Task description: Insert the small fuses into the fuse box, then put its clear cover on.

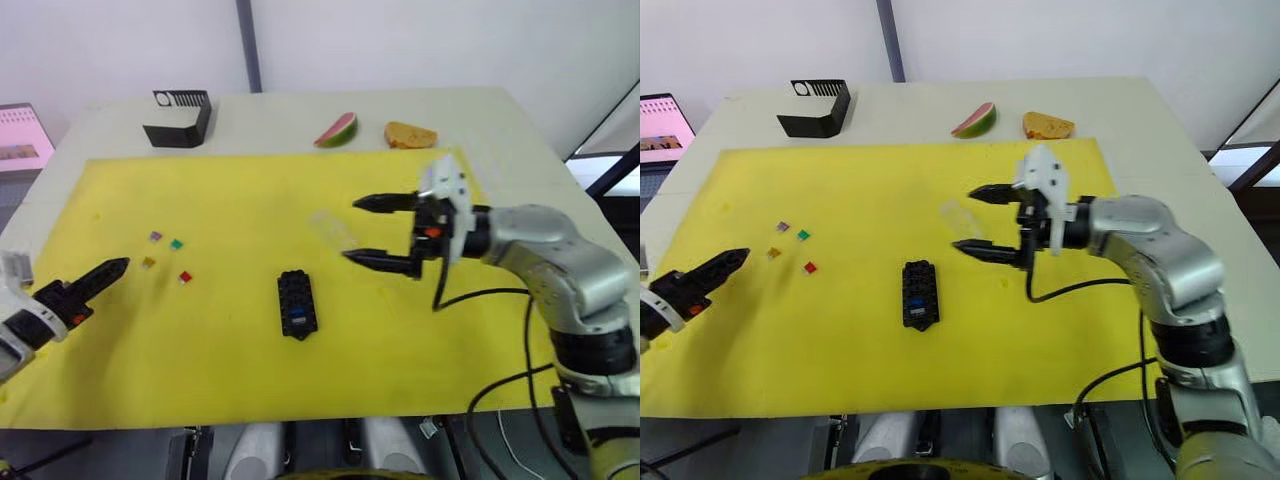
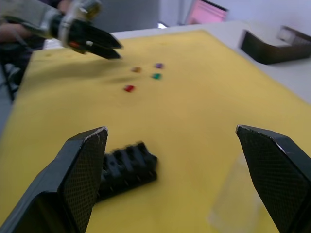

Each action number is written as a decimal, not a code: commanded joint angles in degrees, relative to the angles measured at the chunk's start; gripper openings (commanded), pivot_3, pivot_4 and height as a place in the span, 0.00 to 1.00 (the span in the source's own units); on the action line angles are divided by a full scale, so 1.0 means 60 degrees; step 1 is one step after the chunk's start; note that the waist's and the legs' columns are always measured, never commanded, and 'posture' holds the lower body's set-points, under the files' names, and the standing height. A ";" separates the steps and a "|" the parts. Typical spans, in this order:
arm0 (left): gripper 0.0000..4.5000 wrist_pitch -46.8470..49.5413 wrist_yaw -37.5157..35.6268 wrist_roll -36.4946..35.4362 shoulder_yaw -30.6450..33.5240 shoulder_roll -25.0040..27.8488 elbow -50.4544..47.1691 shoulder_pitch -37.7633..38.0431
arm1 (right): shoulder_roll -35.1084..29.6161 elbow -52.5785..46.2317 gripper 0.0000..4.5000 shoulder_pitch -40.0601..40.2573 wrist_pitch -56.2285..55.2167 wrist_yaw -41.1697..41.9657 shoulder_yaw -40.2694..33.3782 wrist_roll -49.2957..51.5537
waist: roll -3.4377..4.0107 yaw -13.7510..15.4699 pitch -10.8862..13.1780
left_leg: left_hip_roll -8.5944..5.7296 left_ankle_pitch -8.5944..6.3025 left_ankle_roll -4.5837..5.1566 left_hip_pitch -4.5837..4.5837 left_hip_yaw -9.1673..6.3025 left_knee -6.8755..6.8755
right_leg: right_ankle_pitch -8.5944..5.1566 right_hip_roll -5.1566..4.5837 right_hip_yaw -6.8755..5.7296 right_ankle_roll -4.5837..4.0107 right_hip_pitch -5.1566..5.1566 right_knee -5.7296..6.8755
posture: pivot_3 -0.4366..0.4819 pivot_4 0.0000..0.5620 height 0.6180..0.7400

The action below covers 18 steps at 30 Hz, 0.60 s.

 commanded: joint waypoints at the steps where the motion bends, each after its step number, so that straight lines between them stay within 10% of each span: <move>1: 1.00 0.1146 0.0534 -0.0711 0.0476 0.0160 0.0996 -0.0722 | 0.0620 0.0308 0.99 -0.0650 -0.0464 -0.0050 0.0693 -0.0407 | -0.0002 0.0029 -0.0002 | -0.0001 0.0000 0.0000 0.0000 0.0000 0.0006 | 0.0000 0.0000 0.0000 0.0000 0.0002 0.0002 | 0.48 0.27 1.00; 18: 1.00 0.2957 0.1650 -0.1434 0.0834 -0.0153 0.3240 -0.2618 | 0.2550 0.2239 0.99 -0.2154 -0.1794 0.0113 0.2564 -0.2370 | -0.0011 0.0012 -0.0007 | -0.0009 0.0037 -0.0070 -0.0001 -0.0002 0.0009 | 0.0001 -0.0002 0.0000 0.0000 -0.0014 0.0028 | 0.48 0.27 1.00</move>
